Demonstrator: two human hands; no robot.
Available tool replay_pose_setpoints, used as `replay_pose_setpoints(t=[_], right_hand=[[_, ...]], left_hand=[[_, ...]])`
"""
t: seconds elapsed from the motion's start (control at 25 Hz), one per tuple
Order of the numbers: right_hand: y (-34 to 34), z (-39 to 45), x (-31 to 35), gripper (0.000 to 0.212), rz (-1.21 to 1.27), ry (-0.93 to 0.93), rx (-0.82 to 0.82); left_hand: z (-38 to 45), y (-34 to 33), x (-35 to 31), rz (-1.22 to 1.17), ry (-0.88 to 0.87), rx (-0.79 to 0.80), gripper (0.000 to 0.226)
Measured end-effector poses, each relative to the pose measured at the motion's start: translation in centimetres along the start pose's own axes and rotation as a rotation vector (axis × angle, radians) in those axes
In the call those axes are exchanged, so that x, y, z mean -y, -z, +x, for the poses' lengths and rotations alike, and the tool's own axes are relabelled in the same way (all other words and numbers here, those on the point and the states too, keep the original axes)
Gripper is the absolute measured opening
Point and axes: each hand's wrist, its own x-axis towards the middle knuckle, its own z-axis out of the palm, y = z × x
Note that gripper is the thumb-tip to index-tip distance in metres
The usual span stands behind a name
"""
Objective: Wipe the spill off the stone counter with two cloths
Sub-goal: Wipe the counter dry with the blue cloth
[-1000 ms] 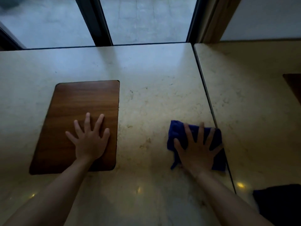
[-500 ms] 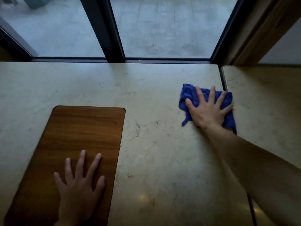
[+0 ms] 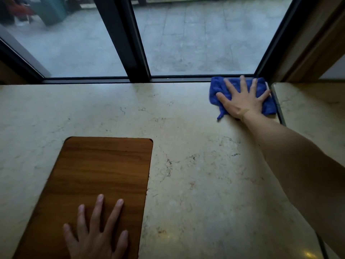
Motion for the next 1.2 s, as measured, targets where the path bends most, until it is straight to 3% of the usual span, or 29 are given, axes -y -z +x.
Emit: replay_pose_setpoints(t=[0.2, 0.36, 0.52, 0.68, 0.88, 1.08, 1.2], right_hand=[[-2.1, -8.5, 0.8, 0.069, -0.032, 0.107, -0.010], [-4.0, -19.9, 0.4, 0.067, -0.055, 0.127, -0.012], [-7.5, -33.3, -0.7, 0.066, -0.047, 0.140, -0.101], [-10.6, -46.9, -2.7, 0.068, -0.080, 0.089, -0.098], [-13.3, -61.6, -2.4, 0.071, -0.152, -0.125, -0.038], [-14.9, -65.9, 0.6, 0.075, -0.039, -0.229, -0.066], [-14.8, -64.4, 2.6, 0.076, -0.006, -0.223, -0.035]], left_hand=[[0.7, 0.6, -0.5, -0.020, 0.111, 0.166, 0.078], [-0.2, 1.0, -0.9, -0.015, 0.125, 0.087, 0.067], [-2.2, 1.7, -0.3, -0.105, 0.003, 0.029, 0.066], [-1.5, 2.0, 0.8, -0.149, -0.097, 0.073, 0.066], [-0.6, 3.7, 3.0, -0.199, -0.171, 0.240, 0.073], [2.2, 4.8, 5.2, 0.034, -0.384, 0.265, 0.097], [2.5, 4.1, 6.4, 0.091, -0.483, 0.113, 0.091]])
